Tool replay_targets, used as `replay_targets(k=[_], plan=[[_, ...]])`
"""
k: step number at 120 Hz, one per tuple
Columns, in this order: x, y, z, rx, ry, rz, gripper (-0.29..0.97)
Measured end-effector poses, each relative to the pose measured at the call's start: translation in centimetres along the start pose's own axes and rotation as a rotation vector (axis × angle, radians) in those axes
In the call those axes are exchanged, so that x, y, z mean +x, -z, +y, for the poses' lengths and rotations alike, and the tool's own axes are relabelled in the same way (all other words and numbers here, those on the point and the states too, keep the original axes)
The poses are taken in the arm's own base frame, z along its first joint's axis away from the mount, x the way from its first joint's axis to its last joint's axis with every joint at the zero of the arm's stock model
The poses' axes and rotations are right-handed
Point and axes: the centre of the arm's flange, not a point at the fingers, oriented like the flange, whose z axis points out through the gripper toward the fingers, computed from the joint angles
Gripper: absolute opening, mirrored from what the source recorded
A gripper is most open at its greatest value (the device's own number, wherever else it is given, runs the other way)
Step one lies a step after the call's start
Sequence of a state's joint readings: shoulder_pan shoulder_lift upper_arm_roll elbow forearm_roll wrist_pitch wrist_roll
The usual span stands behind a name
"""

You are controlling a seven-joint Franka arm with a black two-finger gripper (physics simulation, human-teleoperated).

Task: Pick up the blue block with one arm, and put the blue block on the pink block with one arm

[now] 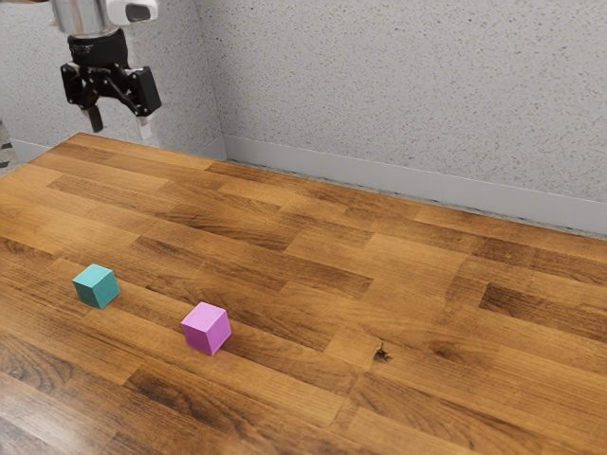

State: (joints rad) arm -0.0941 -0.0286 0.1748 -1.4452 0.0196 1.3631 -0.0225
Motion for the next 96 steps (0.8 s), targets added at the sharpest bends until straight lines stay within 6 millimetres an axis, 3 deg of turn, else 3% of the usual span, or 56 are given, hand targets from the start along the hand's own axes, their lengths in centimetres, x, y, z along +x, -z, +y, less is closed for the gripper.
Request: replay_targets(k=[27, 40, 48, 65, 75, 84, 96], plan=[[-0.1, 0.1, -0.2, 0.001, 0.007, -0.009, 0.68], [-2.5, 8.6, 0.5, 0.011, -0.008, 0.156, 0.68], [-3.7, 11.1, 1.2, 0.013, -0.025, 0.202, 0.68], [-2.8, 10.6, 2.7, 0.024, -0.055, 0.188, 0.68], [-1.1, 9.1, 3.0, 0.037, -0.064, 0.166, 0.68], [-0.3, 8.6, -0.1, 0.044, -0.016, 0.164, 0.68], [-0.7, 8.5, -9.5, 0.053, 0.145, 0.170, 0.68]])
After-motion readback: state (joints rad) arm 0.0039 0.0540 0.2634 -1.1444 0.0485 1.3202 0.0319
